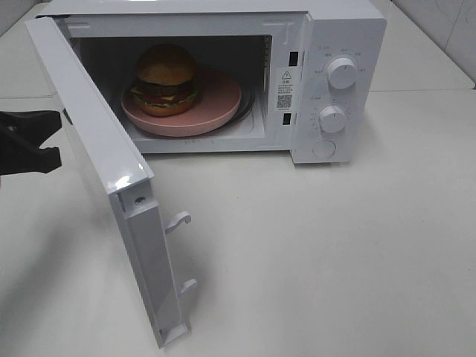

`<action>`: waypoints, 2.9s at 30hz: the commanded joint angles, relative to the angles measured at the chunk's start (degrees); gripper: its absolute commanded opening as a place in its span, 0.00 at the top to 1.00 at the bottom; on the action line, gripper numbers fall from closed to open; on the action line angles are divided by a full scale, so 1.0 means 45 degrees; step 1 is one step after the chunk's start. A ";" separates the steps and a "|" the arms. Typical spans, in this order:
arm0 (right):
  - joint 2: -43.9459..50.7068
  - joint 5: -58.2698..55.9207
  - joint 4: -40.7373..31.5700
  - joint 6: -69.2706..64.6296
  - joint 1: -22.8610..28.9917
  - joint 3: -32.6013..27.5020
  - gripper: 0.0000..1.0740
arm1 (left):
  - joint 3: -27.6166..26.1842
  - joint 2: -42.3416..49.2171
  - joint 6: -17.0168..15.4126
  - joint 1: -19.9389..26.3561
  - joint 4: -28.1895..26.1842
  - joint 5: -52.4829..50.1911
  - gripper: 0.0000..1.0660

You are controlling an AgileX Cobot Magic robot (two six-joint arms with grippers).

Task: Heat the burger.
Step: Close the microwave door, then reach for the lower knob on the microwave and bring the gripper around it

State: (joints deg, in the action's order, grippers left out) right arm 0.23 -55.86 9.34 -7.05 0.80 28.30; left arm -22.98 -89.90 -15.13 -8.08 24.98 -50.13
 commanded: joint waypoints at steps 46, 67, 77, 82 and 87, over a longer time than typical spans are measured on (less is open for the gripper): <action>0.0446 0.0140 -0.0025 0.0178 -0.0064 -0.0025 0.29 | -0.8760 -0.5411 0.3858 -0.6774 -0.8531 0.3005 1.00; 0.0446 0.0140 -0.0025 0.0178 -0.0064 -0.0025 0.29 | -1.2096 -0.6939 0.4100 -0.7270 -0.8531 0.4673 1.00; 0.0446 0.0140 -0.0025 0.0178 -0.0064 -0.0025 0.29 | -1.2096 -0.6506 0.4100 -0.8034 -0.8531 0.6277 1.00; 0.0446 0.0140 -0.0025 0.0178 -0.0064 -0.0025 0.29 | -1.2096 -0.5997 0.4100 -0.8480 -0.8531 0.7512 1.00; 0.0446 0.0140 -0.0025 0.0178 -0.0064 -0.0025 0.29 | -1.2096 -0.5577 0.4100 -0.8722 -0.8531 0.8773 0.85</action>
State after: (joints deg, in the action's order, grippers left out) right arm 0.23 -55.86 9.34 -7.05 0.80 28.30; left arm -76.89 -116.02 3.32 -46.87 -12.95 -12.61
